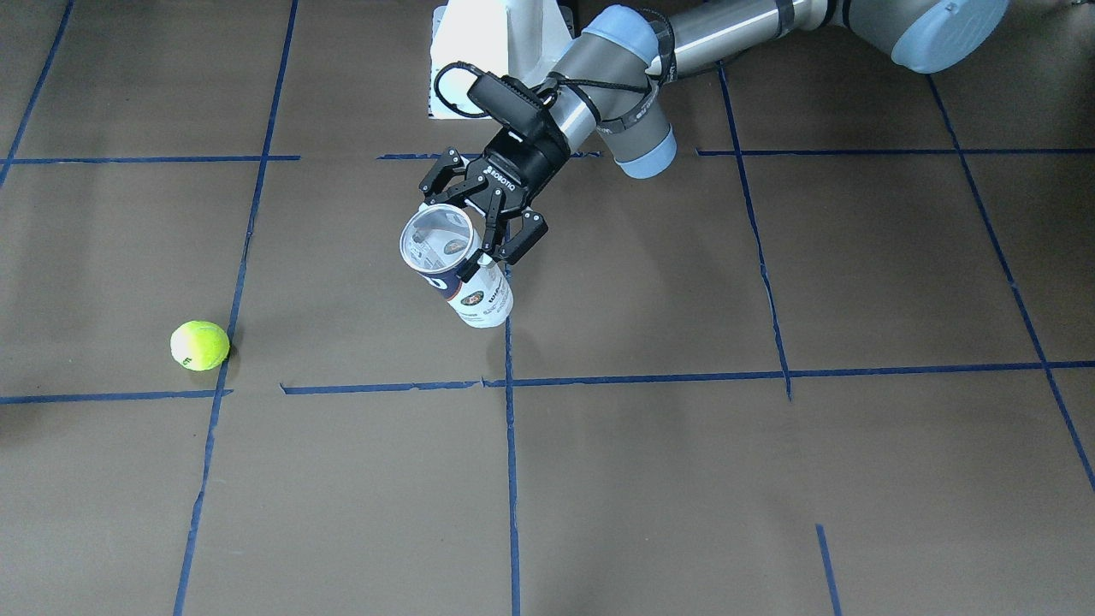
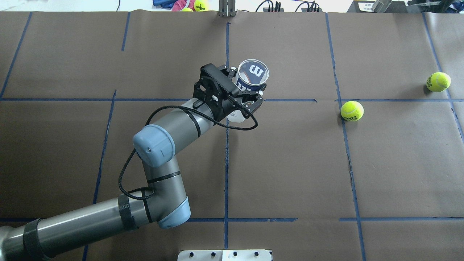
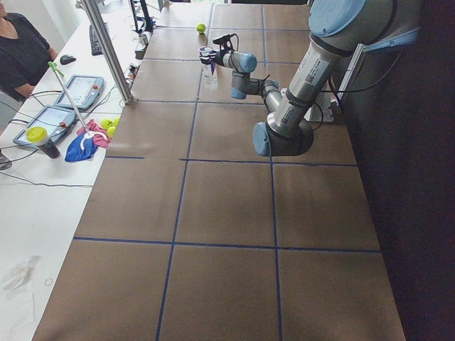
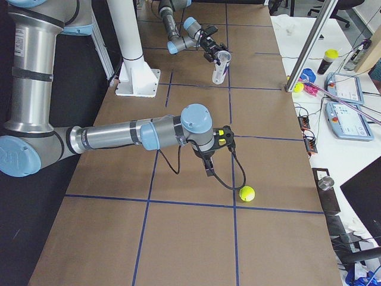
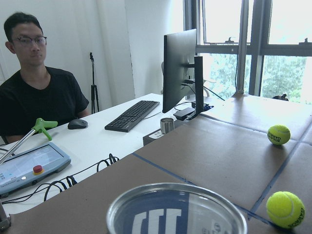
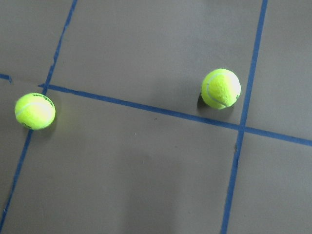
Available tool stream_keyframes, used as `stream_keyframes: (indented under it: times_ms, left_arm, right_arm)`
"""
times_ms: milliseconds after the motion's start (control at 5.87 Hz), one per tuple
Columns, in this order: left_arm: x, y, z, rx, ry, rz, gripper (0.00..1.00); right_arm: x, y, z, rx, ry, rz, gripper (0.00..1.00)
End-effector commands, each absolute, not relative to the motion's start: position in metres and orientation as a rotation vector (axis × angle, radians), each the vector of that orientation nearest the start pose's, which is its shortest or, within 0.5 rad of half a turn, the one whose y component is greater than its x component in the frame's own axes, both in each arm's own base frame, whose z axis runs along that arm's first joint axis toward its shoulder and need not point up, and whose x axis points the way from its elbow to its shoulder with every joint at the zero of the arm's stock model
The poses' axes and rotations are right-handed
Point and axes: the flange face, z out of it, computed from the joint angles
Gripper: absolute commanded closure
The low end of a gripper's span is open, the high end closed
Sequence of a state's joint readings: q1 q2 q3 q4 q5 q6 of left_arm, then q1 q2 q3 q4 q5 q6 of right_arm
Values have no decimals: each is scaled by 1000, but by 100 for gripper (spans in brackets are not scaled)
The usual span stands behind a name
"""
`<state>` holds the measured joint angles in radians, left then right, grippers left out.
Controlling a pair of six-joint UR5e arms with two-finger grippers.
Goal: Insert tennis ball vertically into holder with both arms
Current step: 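Lift and tilt the can upright with the left gripper, opening upward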
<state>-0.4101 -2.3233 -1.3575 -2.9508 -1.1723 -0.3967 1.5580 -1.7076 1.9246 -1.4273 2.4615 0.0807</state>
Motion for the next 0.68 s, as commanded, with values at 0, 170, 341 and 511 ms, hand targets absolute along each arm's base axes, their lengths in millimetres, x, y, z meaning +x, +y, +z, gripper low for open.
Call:
stream_keyframes:
  times_ms: [0, 170, 341, 511]
  left_arm:
    - [568, -422, 196, 1566, 1166, 55, 24]
    - [568, -422, 206, 1566, 1154, 66, 24]
    - [563, -420, 217, 1571, 1165, 59, 24]
    - [566, -416, 221, 1563, 1168, 65, 24]
  right_arm:
    - [12, -482, 456, 287, -993, -12, 1]
    - [-25, -499, 398, 280, -1047, 1, 1]
    - [-61, -509, 350, 258, -1072, 60, 1]
    - [-96, -516, 316, 252, -1097, 42, 1]
